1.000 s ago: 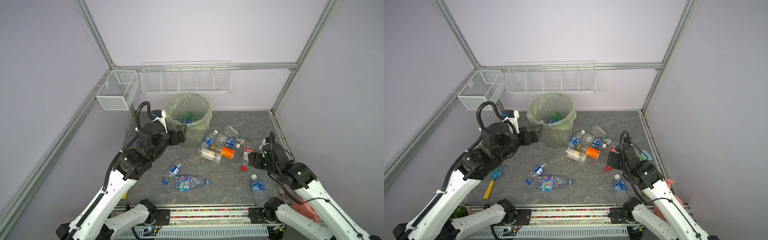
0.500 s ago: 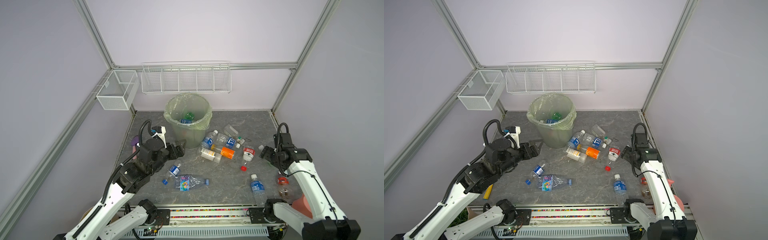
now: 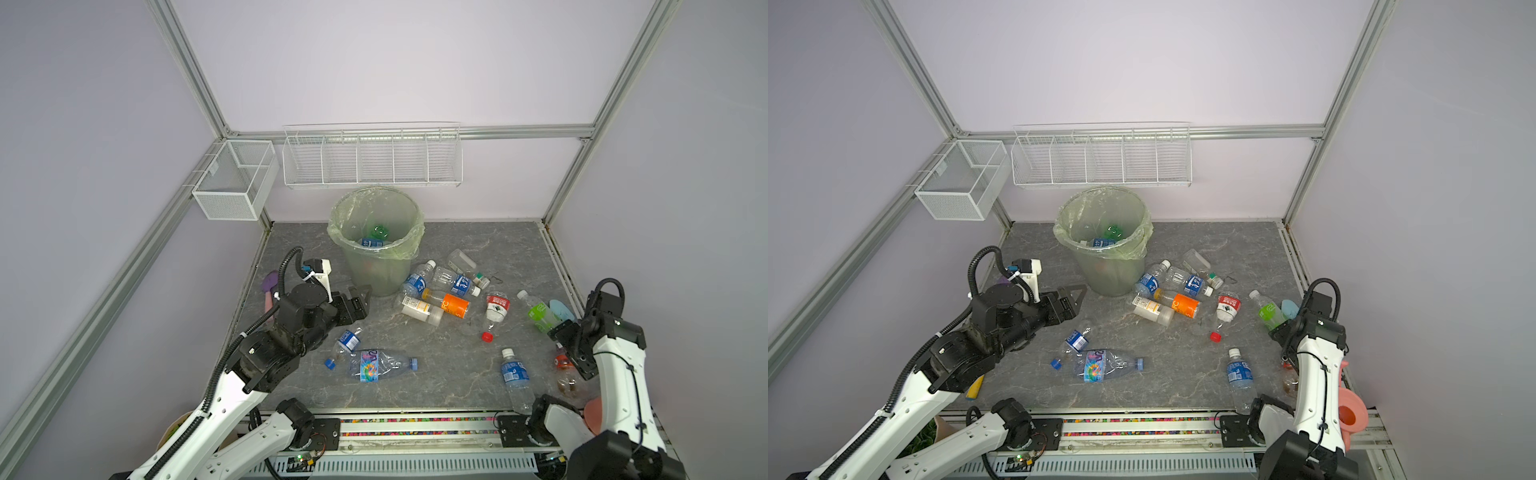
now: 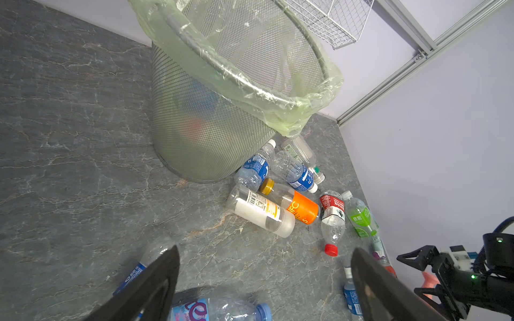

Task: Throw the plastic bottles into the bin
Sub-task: 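Withdraw the left gripper while the right gripper reaches toward the red-label sauce bottle, then lower the right gripper over the red-label purple-cap bottle and close on it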

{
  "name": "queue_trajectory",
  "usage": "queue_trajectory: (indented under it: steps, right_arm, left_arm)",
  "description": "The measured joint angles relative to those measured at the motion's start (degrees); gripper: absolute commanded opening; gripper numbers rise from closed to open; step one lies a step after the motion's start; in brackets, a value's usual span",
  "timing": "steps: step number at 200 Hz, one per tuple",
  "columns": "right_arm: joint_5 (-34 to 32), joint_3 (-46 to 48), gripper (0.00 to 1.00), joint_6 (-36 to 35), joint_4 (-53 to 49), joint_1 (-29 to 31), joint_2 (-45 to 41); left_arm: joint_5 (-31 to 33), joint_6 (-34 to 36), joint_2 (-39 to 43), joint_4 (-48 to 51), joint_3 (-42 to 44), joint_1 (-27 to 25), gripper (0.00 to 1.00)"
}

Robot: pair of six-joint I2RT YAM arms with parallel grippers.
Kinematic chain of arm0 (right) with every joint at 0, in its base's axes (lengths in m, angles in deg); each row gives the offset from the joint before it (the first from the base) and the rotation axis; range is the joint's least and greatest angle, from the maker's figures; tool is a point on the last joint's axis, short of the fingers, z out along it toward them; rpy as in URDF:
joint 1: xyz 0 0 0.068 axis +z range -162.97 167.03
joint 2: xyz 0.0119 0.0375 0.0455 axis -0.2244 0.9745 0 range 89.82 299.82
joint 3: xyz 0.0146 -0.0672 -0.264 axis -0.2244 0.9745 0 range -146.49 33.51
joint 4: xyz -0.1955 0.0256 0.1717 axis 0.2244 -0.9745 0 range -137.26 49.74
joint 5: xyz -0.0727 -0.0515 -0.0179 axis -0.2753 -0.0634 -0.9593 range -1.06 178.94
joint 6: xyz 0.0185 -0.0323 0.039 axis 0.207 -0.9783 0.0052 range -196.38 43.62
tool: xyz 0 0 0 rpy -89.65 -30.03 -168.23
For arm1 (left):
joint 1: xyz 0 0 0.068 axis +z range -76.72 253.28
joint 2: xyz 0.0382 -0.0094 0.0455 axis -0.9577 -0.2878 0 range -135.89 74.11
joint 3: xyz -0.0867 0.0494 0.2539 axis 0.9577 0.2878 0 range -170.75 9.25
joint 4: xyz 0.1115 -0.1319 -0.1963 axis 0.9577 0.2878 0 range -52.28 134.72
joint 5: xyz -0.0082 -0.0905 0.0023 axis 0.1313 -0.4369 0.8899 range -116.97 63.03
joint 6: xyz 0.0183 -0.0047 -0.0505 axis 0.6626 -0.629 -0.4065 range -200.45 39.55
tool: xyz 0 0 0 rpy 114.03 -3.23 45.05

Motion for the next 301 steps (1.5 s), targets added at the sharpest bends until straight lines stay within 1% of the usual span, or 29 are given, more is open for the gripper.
queue_trajectory:
  steps: [44,77,106,141,195,228,263,301]
  right_arm:
    - [-0.4,1.8,0.89,1.8,0.5,-4.2,2.4]
    - [-2.5,2.3,0.89,3.8,0.8,-4.9,3.6]
    - [-3.0,3.2,0.89,4.8,2.2,-5.0,4.0]
    - [-3.0,4.3,0.89,5.5,4.1,-5.0,7.2]
    - [-3.0,7.0,0.89,6.3,6.9,-5.3,5.4]
    - [-2.4,8.8,0.91,6.4,8.4,-5.3,2.0]
    - [-0.9,9.8,0.91,6.8,9.9,-3.7,-0.2]
    - [0.7,9.8,0.92,9.2,12.1,1.8,-0.3]
  left_arm:
    - [-0.2,-0.4,0.0,-0.2,0.0,-0.1,0.95]
    - [0.3,-0.6,0.0,-0.4,0.4,-0.3,0.95]
    - [0.3,-0.7,-0.6,-0.6,0.6,-0.3,0.95]
    - [0.3,-0.7,-1.1,-0.7,0.6,-0.4,0.95]
    - [0.5,-0.8,-1.1,-0.7,0.6,-0.4,0.95]
    - [1.0,-0.8,-1.1,-0.7,0.6,-0.4,0.95]
    - [1.9,-0.8,-1.1,-0.7,0.6,-0.4,0.95]
    - [2.1,-0.8,-1.1,-0.7,0.6,-0.4,0.95]
